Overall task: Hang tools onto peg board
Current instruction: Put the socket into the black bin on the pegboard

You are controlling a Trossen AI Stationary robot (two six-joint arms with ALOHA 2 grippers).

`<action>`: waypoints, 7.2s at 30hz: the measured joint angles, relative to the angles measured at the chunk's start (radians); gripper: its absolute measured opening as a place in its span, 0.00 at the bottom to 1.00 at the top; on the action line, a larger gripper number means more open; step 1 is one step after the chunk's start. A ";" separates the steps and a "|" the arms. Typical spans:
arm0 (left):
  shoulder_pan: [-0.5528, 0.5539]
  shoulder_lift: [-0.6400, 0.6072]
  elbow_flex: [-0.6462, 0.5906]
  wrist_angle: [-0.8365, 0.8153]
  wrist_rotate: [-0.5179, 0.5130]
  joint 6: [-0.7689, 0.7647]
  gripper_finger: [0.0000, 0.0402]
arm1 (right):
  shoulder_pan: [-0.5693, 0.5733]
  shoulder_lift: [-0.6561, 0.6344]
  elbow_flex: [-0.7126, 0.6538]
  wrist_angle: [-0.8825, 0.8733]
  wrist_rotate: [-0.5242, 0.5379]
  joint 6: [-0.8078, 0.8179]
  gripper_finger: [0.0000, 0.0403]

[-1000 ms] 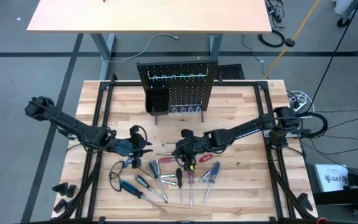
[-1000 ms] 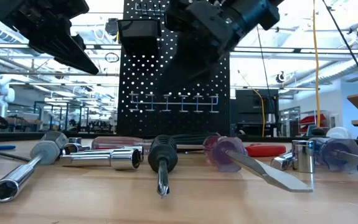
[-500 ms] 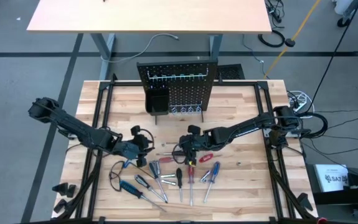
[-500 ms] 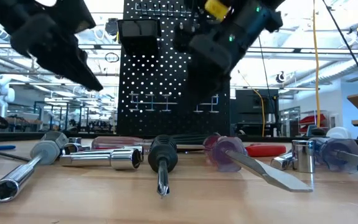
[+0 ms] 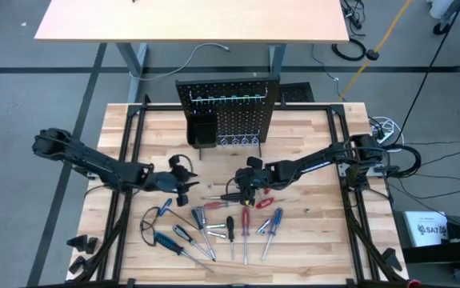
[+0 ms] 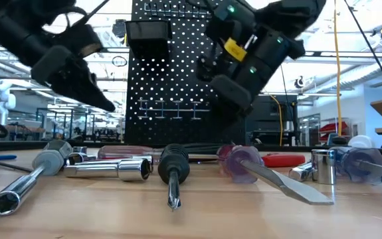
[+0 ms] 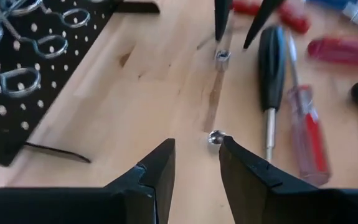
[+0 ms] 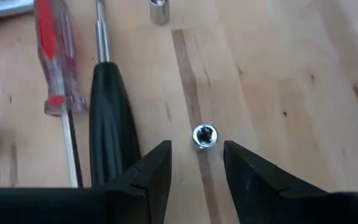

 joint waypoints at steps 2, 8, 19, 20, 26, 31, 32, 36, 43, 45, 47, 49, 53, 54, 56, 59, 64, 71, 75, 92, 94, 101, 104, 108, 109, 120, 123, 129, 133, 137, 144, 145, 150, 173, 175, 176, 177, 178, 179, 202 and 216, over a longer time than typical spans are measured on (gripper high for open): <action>0.000 -0.032 -0.047 0.086 0.015 -0.027 0.32 | 0.000 -0.006 -0.028 0.061 0.000 0.017 0.34; -0.002 -0.056 -0.078 0.171 0.038 -0.033 0.32 | 0.000 -0.009 -0.049 0.122 0.002 0.020 0.34; -0.002 -0.056 -0.078 0.178 0.038 -0.012 0.32 | -0.021 -0.010 -0.048 0.150 0.003 0.009 0.34; -0.002 -0.056 -0.078 0.177 0.038 -0.011 0.32 | -0.024 -0.010 -0.048 0.149 0.004 0.009 0.34; -0.002 -0.056 -0.078 0.177 0.038 -0.014 0.32 | -0.028 -0.010 -0.048 0.150 0.005 -0.006 0.34; -0.002 -0.056 -0.078 0.176 0.037 -0.014 0.32 | -0.027 -0.010 -0.071 0.154 0.004 -0.010 0.34; -0.002 -0.056 -0.078 0.176 0.037 -0.015 0.32 | -0.028 -0.009 -0.073 0.151 0.004 -0.012 0.34; -0.002 -0.056 -0.078 0.176 0.037 -0.022 0.32 | -0.028 -0.009 -0.077 0.168 0.004 -0.039 0.34; -0.001 -0.056 -0.078 0.177 0.022 -0.117 0.32 | -0.018 -0.009 -0.077 0.206 -0.003 -0.040 0.34; -0.001 -0.056 -0.078 0.177 0.023 -0.154 0.32 | -0.011 -0.009 -0.077 0.191 -0.003 -0.040 0.34; -0.002 -0.056 -0.078 0.178 0.042 -0.178 0.32 | -0.001 -0.010 -0.077 0.166 -0.003 -0.040 0.34; -0.005 -0.056 -0.078 0.180 0.070 -0.180 0.32 | 0.011 -0.024 -0.078 0.128 0.000 -0.039 0.34; -0.016 -0.056 -0.078 0.179 0.067 -0.162 0.32 | 0.039 -0.073 -0.078 0.098 0.006 -0.031 0.34; -0.021 -0.056 -0.078 0.177 0.065 -0.146 0.32 | 0.047 -0.089 -0.078 0.088 0.008 -0.031 0.34; -0.038 -0.050 -0.077 0.180 0.065 -0.107 0.32 | 0.065 -0.118 -0.078 0.081 0.026 -0.031 0.34; -0.057 -0.023 -0.077 0.179 0.063 -0.049 0.32 | 0.089 -0.157 -0.078 0.069 0.064 -0.032 0.34; -0.062 0.049 -0.077 0.221 0.005 0.048 0.32 | 0.116 -0.181 -0.078 0.066 0.081 -0.018 0.34; -0.030 0.158 -0.055 0.266 -0.024 0.136 0.32 | 0.121 -0.179 -0.077 0.064 0.081 -0.003 0.34; 0.005 0.226 -0.007 0.265 0.021 0.109 0.38 | 0.104 -0.178 -0.078 0.064 0.087 -0.014 0.34; 0.079 0.397 0.048 0.309 0.130 0.055 0.55 | 0.058 -0.178 -0.077 0.009 0.081 -0.066 0.34; 0.080 0.425 0.048 0.326 0.130 0.057 0.55 | 0.058 -0.178 -0.077 0.010 0.081 -0.066 0.34; 0.107 0.508 0.048 0.414 0.170 0.058 0.55 | 0.058 -0.178 -0.077 0.013 0.081 -0.066 0.34; 0.116 0.531 0.048 0.424 0.196 0.058 0.55 | 0.058 -0.178 -0.077 0.014 0.081 -0.066 0.34; 0.118 0.546 0.048 0.441 0.200 0.058 0.55 | 0.058 -0.178 -0.077 0.014 0.081 -0.066 0.34; 0.118 0.547 0.048 0.443 0.200 0.058 0.55 | 0.058 -0.178 -0.077 0.014 0.081 -0.066 0.34; 0.118 0.548 0.048 0.448 0.202 0.066 0.35 | 0.058 -0.178 -0.077 0.015 0.081 -0.066 0.34; 0.117 0.548 0.048 0.449 0.201 0.066 0.24 | 0.058 -0.178 -0.077 0.021 0.081 -0.066 0.34; 0.114 0.543 0.047 0.470 0.205 0.066 0.12 | 0.058 -0.178 -0.077 0.022 0.081 -0.062 0.34; 0.108 0.495 0.047 0.473 0.205 0.049 0.12 | 0.058 -0.178 -0.077 0.010 0.081 -0.061 0.34; 0.089 0.392 0.047 0.471 0.204 0.031 0.14 | 0.058 -0.187 -0.077 -0.013 0.081 -0.053 0.34; 0.029 0.145 0.047 0.437 0.218 0.031 0.15 | 0.058 -0.246 -0.077 -0.054 0.082 -0.032 0.34; 0.022 0.112 0.047 0.442 0.226 0.029 0.15 | 0.058 -0.254 -0.077 -0.052 0.082 -0.032 0.34; -0.008 -0.042 0.047 0.476 0.231 0.008 0.15 | 0.059 -0.270 -0.077 -0.050 0.082 -0.032 0.34; 0.180 -0.135 0.638 -0.300 -0.143 0.319 0.15 | 0.059 -0.270 -0.077 -0.028 0.081 -0.034 0.34; 0.198 -0.115 0.640 -0.306 -0.139 0.303 0.15 | 0.058 -0.270 -0.077 -0.028 0.081 -0.039 0.34; 0.209 -0.105 0.640 -0.308 -0.136 0.293 0.15 | 0.058 -0.270 -0.077 -0.028 0.081 -0.040 0.34; 0.220 -0.094 0.640 -0.311 -0.135 0.282 0.15 | 0.058 -0.270 -0.077 -0.027 0.081 -0.040 0.34; 0.229 -0.083 0.640 -0.318 -0.135 0.270 0.15 | 0.058 -0.270 -0.077 -0.027 0.081 -0.040 0.34; 0.240 -0.071 0.640 -0.327 -0.135 0.267 0.15 | 0.058 -0.270 -0.077 -0.027 0.081 -0.040 0.34; 0.261 -0.044 0.756 -0.479 -0.154 0.249 0.46 | 0.057 -0.270 -0.077 -0.027 0.081 -0.075 0.34; 0.048 -0.124 0.799 -0.789 -0.087 0.098 0.47 | 0.057 -0.270 -0.077 -0.052 0.081 -0.069 0.34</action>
